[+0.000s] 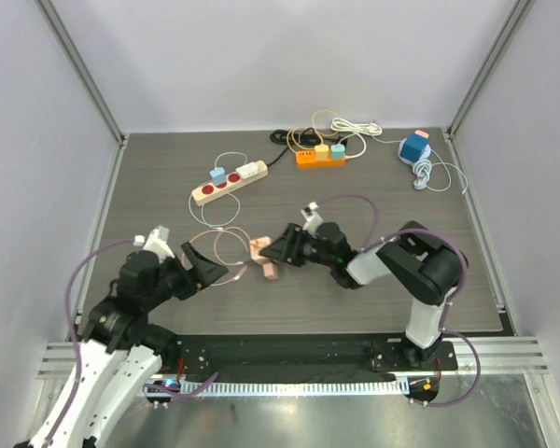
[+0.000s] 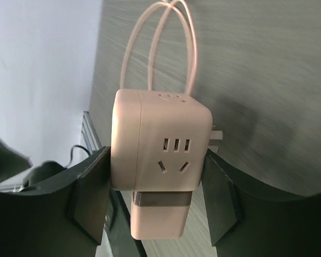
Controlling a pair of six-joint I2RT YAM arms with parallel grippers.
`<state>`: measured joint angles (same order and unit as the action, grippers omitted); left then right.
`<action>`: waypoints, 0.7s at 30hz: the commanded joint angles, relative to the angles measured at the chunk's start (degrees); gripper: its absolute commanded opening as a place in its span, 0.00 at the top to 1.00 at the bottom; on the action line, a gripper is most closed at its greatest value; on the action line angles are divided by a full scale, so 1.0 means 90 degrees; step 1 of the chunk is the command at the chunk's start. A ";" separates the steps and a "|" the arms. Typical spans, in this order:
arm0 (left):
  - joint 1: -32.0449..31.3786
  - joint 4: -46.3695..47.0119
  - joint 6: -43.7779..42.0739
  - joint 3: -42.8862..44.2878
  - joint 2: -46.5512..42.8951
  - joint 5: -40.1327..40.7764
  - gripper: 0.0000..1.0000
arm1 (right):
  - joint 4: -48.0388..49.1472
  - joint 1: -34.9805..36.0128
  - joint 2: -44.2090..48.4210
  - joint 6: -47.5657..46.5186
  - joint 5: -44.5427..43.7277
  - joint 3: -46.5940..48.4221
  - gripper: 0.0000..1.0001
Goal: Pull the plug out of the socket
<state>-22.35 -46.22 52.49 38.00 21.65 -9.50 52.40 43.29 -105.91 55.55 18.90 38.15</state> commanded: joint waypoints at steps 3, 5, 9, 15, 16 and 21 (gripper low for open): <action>0.0032 0.2897 0.0506 -0.1037 0.1001 -0.1696 0.29 | 0.2097 -0.0707 0.0946 0.0633 0.0907 -0.1832 0.99; -0.0026 0.3074 0.0273 -0.1029 0.1723 -0.1786 0.30 | 0.2340 -0.1146 0.1083 0.0741 0.1277 -0.2428 0.99; -0.0513 0.3561 0.0621 -0.0785 0.2944 -0.1738 0.32 | 0.2790 -0.1743 0.1153 0.0849 0.1902 -0.2987 0.99; -0.1870 0.5591 0.2921 -0.1281 0.3932 -0.0072 0.42 | 0.4791 -0.1841 0.0207 0.1686 0.1944 -0.3155 0.99; -0.2017 0.6281 0.3179 -0.1447 0.3923 0.0648 0.42 | 0.4783 -0.1841 0.0060 0.1747 0.1895 -0.3116 0.99; -0.2253 0.6834 0.3777 -0.1625 0.4459 0.1534 0.37 | 0.4783 -0.1822 0.0439 0.1796 0.1543 -0.3038 0.99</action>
<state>-42.48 5.15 79.40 22.90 59.20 -4.54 77.28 26.50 -103.48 70.32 34.17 10.33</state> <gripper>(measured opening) 0.615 0.657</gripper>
